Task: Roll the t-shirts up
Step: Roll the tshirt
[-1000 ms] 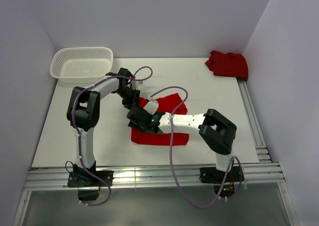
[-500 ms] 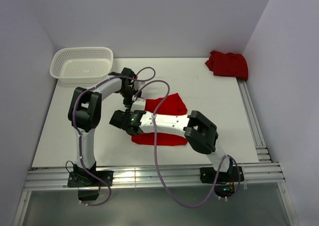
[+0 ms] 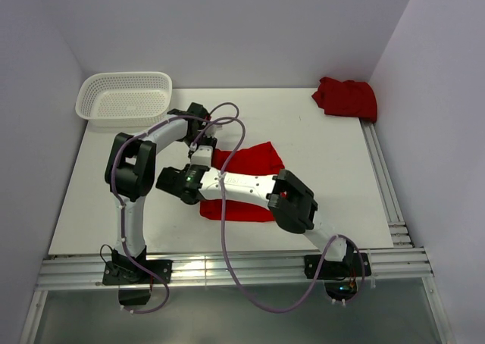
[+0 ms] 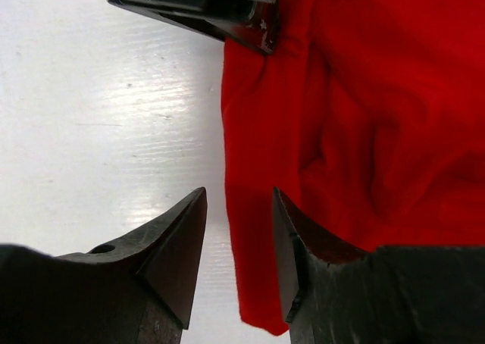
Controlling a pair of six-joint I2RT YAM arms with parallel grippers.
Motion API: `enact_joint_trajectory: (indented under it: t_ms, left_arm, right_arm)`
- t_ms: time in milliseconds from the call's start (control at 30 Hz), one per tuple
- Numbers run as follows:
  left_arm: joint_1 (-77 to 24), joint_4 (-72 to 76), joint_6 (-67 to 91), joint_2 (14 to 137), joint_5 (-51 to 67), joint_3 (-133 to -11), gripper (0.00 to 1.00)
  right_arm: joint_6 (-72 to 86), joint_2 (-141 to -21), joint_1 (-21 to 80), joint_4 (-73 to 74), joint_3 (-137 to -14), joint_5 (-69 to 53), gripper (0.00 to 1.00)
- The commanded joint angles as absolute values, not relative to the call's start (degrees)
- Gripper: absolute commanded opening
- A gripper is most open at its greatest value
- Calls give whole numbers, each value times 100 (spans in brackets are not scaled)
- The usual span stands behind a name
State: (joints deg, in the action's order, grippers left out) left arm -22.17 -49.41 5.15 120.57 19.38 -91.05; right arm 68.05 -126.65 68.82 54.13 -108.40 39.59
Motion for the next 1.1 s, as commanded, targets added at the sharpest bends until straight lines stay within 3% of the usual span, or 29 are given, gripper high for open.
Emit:
enact_joint_trajectory:
  t_ms: [0,600,800,933,1067]
  left_arm:
    - [-2232,-4913,325,12252,1292,-9176,31]
    - [-2268,-4983,290,12375,1257,-9281,35]
    - [-2268,-5010,264,12428,1336,-9351,43]
    - [-2268,-5098,202,12419,1538,-9518,55]
    - [-2189,-5273,123,12305,1924,-9896,67]
  right_arm:
    - [6785,-12814,6987,5792,-11074,4447,47]
    - [6820,-13096,6987,5361,-10239,3877,47]
    - [6794,-13219,6987,5326,-10143,3683,47]
    - [6741,-13245,6979,5178,-10064,3551,47]
    - [6610,-12816,6935,4406,-9485,3253,32]
